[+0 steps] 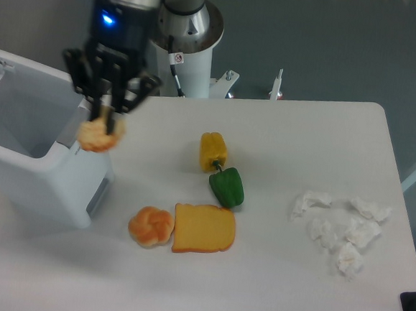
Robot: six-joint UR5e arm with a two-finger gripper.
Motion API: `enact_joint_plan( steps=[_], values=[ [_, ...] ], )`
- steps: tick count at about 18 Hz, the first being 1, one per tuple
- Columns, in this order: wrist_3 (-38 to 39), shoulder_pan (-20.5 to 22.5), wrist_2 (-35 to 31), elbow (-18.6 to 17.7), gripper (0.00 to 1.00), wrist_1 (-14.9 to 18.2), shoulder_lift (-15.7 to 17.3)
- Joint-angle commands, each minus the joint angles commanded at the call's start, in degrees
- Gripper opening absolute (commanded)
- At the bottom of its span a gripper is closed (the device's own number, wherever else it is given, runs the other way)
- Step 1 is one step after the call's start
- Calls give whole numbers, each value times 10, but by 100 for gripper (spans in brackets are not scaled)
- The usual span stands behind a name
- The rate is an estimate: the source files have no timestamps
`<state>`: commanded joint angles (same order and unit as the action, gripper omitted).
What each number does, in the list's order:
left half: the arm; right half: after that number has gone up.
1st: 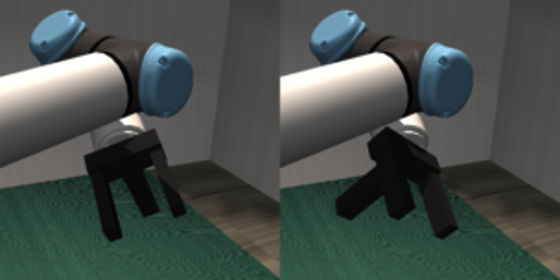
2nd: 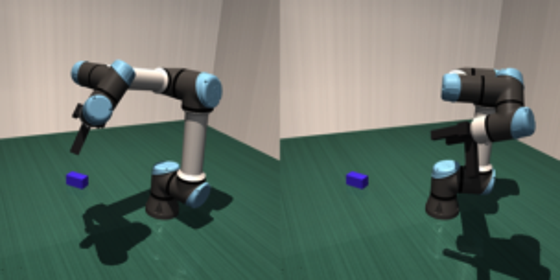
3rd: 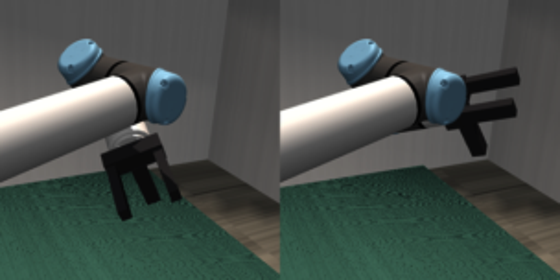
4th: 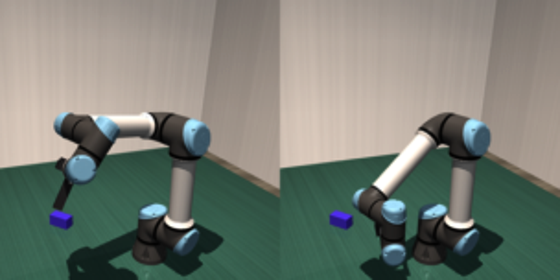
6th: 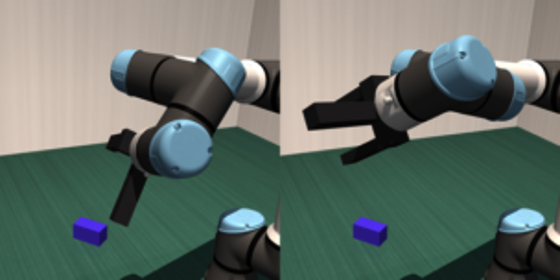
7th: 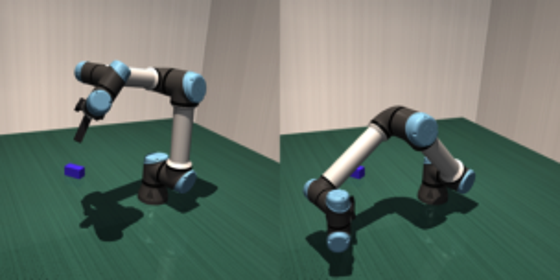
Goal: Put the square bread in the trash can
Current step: 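Carry the held roll over to the opening of the white trash bin, then open the gripper to drop the roll into the bin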
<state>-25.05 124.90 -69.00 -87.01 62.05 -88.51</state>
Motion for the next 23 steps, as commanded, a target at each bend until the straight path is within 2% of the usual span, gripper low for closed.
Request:
enact_joint_plan(
  steps=[5,7,8,9,10,12,15,23],
  values=[
    [30,-33,8,-29,40,-4,14],
    [34,-45,8,-35,52,-6,11],
    [35,-51,8,-37,53,-6,11],
    [34,-53,8,-41,63,-6,10],
    [33,-59,8,-44,81,-8,8],
    [28,-64,8,-44,100,-11,4],
    [25,-77,9,-42,100,-10,1],
    [22,-69,-4,-38,100,-6,-4]
  ],
)
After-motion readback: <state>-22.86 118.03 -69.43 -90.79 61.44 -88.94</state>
